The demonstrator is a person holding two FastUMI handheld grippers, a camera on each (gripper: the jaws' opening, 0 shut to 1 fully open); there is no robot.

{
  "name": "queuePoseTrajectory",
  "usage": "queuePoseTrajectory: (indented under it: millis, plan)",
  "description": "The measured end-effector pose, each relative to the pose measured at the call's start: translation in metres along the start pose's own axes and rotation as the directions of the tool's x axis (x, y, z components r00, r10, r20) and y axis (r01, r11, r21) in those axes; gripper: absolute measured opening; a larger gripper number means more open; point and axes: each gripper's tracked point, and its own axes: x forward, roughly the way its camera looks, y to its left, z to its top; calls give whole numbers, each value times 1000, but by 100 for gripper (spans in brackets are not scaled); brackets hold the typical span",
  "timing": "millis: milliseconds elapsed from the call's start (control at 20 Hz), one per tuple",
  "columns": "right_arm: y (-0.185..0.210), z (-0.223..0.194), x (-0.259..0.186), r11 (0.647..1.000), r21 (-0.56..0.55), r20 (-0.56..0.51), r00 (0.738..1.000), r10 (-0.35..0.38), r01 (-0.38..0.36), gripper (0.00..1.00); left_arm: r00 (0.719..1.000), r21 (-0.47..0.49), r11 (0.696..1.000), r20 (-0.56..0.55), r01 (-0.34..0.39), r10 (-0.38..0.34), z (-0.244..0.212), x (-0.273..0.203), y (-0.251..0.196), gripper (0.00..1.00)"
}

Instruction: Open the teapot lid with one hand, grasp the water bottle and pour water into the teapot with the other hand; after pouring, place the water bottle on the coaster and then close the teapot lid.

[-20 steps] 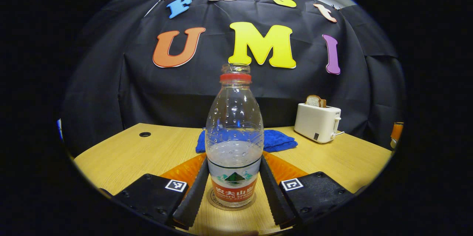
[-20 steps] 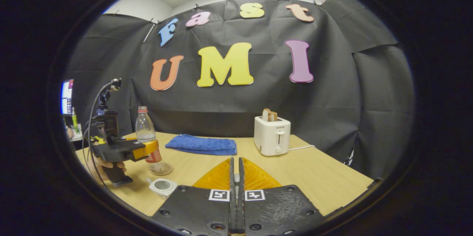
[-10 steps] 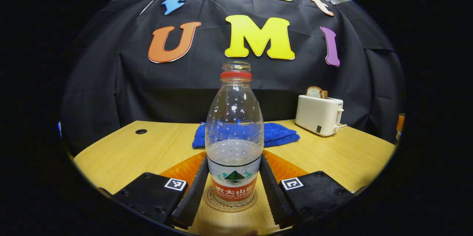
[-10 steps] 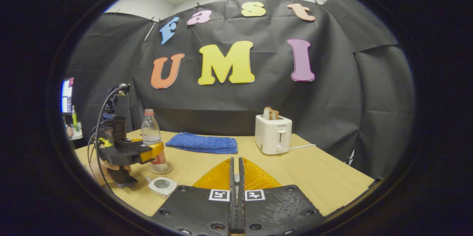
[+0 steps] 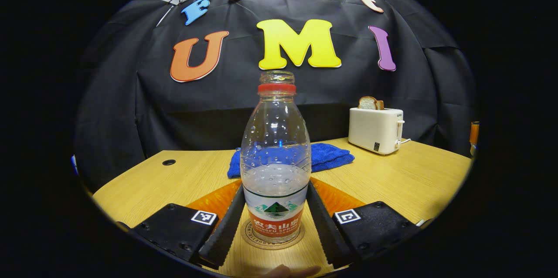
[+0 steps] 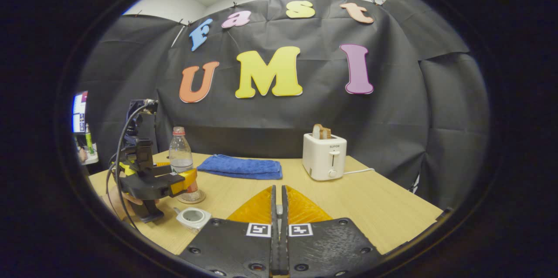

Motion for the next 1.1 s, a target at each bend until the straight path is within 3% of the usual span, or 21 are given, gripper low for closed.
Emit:
queuePoseTrajectory:
  millis: [200,400,650,1100]
  plan:
    - [1,0,-3,1000,-5,1,1000,-2,2,1,999,21,999,12,-42,42,6,-3,7,92]
    - [10,5,-8,1000,-16,15,1000,14,-13,0,1000,16,1000,9,-8,8,11,-15,-3,98]
    - [23,10,-18,999,-21,24,999,32,-32,0,999,-1,1000,42,-9,9,16,-40,-8,98]
    - [57,19,-31,994,-39,65,992,108,-106,0,992,-18,993,44,-115,115,14,-110,14,97]
